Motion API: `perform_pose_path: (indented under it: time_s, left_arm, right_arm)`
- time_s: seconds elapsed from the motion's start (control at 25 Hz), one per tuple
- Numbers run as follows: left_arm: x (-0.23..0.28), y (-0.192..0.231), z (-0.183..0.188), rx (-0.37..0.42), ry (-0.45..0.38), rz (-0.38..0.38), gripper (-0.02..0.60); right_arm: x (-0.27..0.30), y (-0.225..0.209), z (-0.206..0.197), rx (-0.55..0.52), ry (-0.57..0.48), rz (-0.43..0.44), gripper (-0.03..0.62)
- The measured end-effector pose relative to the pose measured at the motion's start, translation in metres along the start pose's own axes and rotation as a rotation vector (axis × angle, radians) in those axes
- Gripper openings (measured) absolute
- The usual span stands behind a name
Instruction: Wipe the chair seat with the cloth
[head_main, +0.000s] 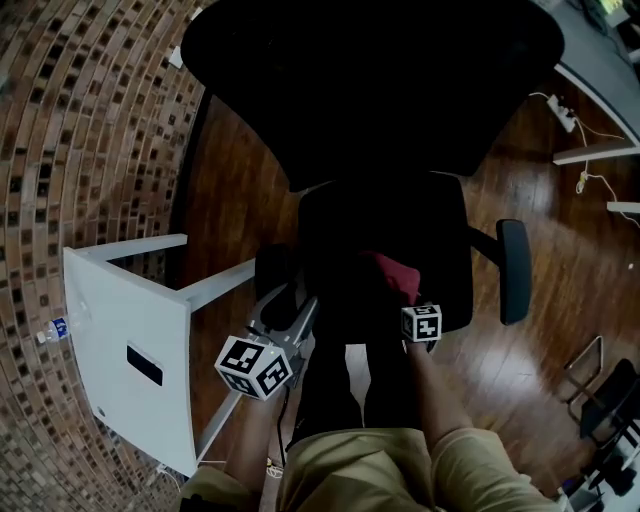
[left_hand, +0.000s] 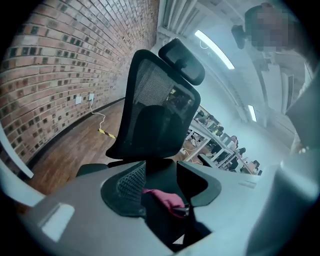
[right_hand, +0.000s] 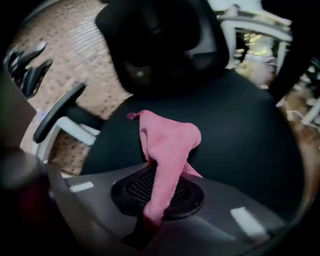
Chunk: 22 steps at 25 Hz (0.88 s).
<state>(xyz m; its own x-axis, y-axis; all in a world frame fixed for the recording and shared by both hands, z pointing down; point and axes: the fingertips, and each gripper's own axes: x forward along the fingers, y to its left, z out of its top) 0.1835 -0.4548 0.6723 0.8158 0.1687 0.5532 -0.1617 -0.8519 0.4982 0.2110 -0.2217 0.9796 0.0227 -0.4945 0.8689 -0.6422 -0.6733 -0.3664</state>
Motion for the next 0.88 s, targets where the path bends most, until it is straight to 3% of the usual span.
perform_pose_path:
  time_s: [0.08,0.16,0.24,0.32,0.36,0.44,0.6,0.68,0.76,0.88]
  left_arm:
    - [0.005,-0.012,-0.001,-0.005,-0.001,-0.019,0.176]
    - [0.009,-0.024,-0.001,-0.006,-0.003,-0.039,0.176]
    - [0.01,-0.032,-0.001,-0.006,-0.008,-0.051,0.178]
    - [0.007,-0.035,-0.001,-0.008,-0.016,-0.051,0.176]
    - [0.004,-0.036,0.0,-0.008,-0.019,-0.048,0.176]
    - [-0.003,-0.034,0.002,-0.009,-0.023,-0.038,0.176]
    - [-0.017,-0.022,0.002,-0.01,-0.026,-0.006,0.176]
    - [-0.025,-0.015,0.0,-0.012,-0.024,0.01,0.176]
    - [-0.031,-0.011,-0.001,-0.01,-0.02,0.02,0.176]
    - [-0.04,-0.006,-0.001,0.011,-0.015,0.026,0.176]
  right_arm:
    - [-0.046,-0.088,0.003,0.029,-0.049,-0.184,0.017]
    - [-0.084,-0.145,0.009,0.041,-0.097,-0.309,0.017]
    - [-0.098,-0.165,0.012,0.064,-0.119,-0.363,0.017]
    - [-0.092,-0.154,0.012,0.07,-0.106,-0.361,0.017]
    - [-0.082,-0.137,0.012,0.072,-0.094,-0.321,0.017]
    - [-0.053,-0.074,0.011,0.064,-0.078,-0.149,0.017]
    - [0.004,0.116,0.005,-0.056,-0.047,0.282,0.017]
    - [0.022,0.199,-0.001,-0.061,-0.031,0.423,0.017]
    - [0.037,0.25,-0.007,-0.014,-0.011,0.469,0.017]
    - [0.055,0.262,-0.019,0.038,0.0,0.413,0.017]
